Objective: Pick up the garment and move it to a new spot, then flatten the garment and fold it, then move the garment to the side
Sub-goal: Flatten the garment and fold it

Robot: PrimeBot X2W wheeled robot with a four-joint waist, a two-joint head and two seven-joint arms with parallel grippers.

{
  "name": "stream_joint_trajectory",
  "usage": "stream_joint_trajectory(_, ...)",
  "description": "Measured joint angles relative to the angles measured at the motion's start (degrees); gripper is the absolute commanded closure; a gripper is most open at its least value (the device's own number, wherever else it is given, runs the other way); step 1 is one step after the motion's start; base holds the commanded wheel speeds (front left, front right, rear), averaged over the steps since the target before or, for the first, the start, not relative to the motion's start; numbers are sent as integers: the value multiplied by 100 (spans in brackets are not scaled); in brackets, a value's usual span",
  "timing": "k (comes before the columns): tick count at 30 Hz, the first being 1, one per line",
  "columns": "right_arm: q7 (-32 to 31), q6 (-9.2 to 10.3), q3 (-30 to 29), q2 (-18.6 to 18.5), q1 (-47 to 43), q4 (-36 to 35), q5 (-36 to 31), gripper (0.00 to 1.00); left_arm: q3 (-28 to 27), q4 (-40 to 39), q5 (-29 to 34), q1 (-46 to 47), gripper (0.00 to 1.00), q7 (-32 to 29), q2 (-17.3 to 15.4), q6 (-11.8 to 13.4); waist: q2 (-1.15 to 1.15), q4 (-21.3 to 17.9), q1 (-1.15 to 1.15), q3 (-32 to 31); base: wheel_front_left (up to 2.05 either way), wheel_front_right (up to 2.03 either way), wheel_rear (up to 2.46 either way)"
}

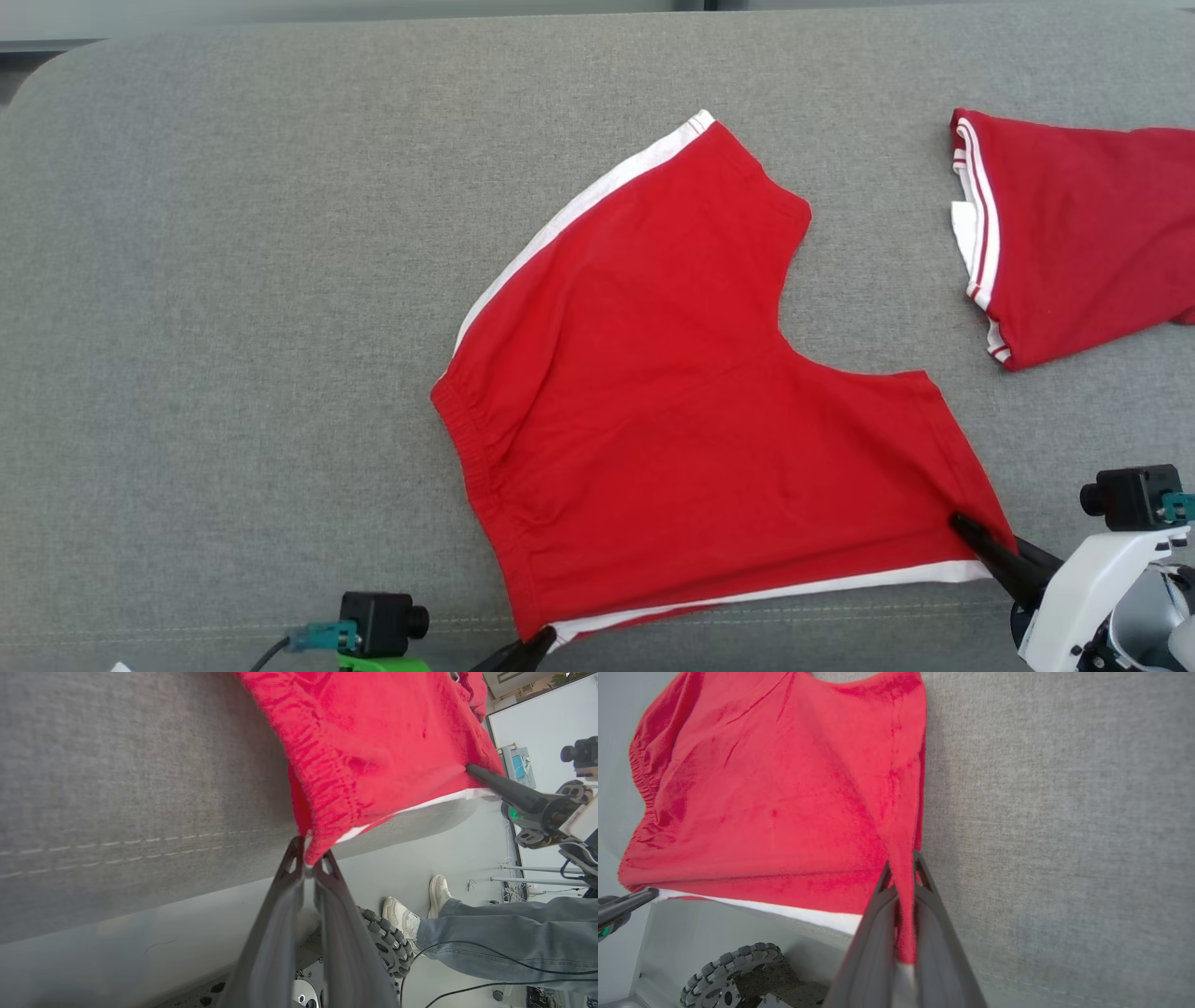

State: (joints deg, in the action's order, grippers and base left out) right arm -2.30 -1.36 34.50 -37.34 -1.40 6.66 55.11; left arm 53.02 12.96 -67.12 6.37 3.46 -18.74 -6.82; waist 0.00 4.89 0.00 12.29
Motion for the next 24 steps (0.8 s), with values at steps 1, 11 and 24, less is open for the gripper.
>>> stream_joint_trajectory(1, -33, -18, -42, -42, -60, -107, 120, 100, -22, -113, -52, -15, 100, -46, -74, -1, 0, -4, 0, 4, 0, 0, 0)
stream_joint_trajectory(11, -482, -269, -509, -541, 280, -1532, 798, 100, -437, -1617, -1014, -153, 100, -539, -553, -7, 0, -75, 0, 235, 0, 0, 0)
stream_joint_trajectory(24, -2250, 225, -1040, -1004, 2790, -2020, 1378, 100, -1490, -3111, -1801, 1352, 100, -1679, -1619, 246, 0, 87, 0, 1185, 0, 0, 0)
